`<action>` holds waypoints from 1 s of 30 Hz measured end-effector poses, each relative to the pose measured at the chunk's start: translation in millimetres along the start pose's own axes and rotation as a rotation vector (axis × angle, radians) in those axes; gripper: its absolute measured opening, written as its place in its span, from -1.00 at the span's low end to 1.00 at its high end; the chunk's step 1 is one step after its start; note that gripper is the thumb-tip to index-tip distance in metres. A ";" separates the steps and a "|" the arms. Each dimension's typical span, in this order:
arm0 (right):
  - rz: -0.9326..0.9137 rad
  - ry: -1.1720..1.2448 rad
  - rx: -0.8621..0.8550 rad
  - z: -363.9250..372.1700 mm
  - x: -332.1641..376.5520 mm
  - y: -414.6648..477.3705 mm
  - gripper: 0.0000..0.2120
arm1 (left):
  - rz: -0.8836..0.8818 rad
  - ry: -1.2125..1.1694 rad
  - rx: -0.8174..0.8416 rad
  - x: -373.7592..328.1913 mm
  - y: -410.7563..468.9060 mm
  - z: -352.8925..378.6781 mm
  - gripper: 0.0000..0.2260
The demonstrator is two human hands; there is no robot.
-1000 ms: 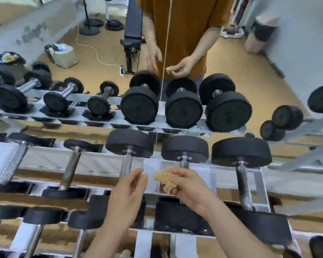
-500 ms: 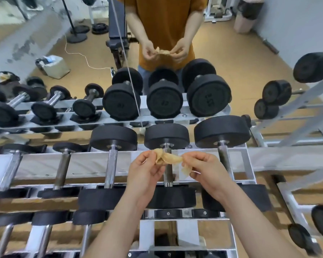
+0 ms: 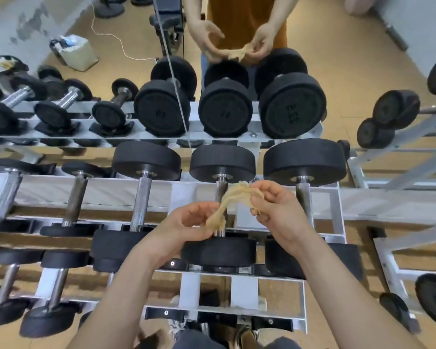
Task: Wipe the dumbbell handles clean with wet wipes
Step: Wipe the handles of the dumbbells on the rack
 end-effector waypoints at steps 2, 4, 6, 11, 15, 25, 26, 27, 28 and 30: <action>0.008 0.007 0.062 4.7 1.3 2.2 -0.79 | 0.028 -0.047 -0.029 -3.4 9.9 3.8 -0.52; 0.028 0.012 0.117 10.5 0.7 4.3 -0.79 | 0.074 -0.047 -0.062 -8.4 21.7 13.7 -0.60; 0.061 0.043 0.159 14.4 0.4 6.0 -0.80 | 0.137 -0.029 -0.082 -10.3 31.3 21.2 -0.67; 0.130 0.026 0.136 8.9 -3.8 13.4 -0.88 | 0.137 -0.106 -0.059 -2.2 39.0 8.5 -0.83; 0.183 0.033 0.047 9.7 -16.3 20.1 -0.91 | 0.039 -0.239 -0.062 4.8 38.9 5.6 -0.85; 0.229 0.117 -0.280 14.8 -53.7 77.4 -0.92 | 0.125 0.427 -0.740 17.6 101.8 1.9 -0.89; 0.247 0.141 -0.270 17.0 -56.6 81.7 -0.81 | 0.094 0.425 -0.743 20.5 107.5 0.1 -0.91; 0.269 0.115 -0.265 17.5 -60.7 85.0 -0.64 | 0.078 0.422 -0.743 22.3 110.2 -1.4 -0.90; 0.282 0.007 -0.278 17.1 -64.1 85.4 -0.47 | 0.084 0.432 -0.753 23.9 109.9 -3.1 -0.86; 0.224 -0.312 -0.363 17.1 -64.5 79.9 -0.31 | 0.131 0.485 -0.780 26.3 102.6 -5.7 -0.81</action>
Point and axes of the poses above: each hand's wrist, its own y-axis towards the middle knuckle, its own z-axis out of the palm, x = y × z, the point moved 2 cm from there along y, towards the middle knuckle, and after that the axes turned 2 degrees about -x, right-handed, at the moved point
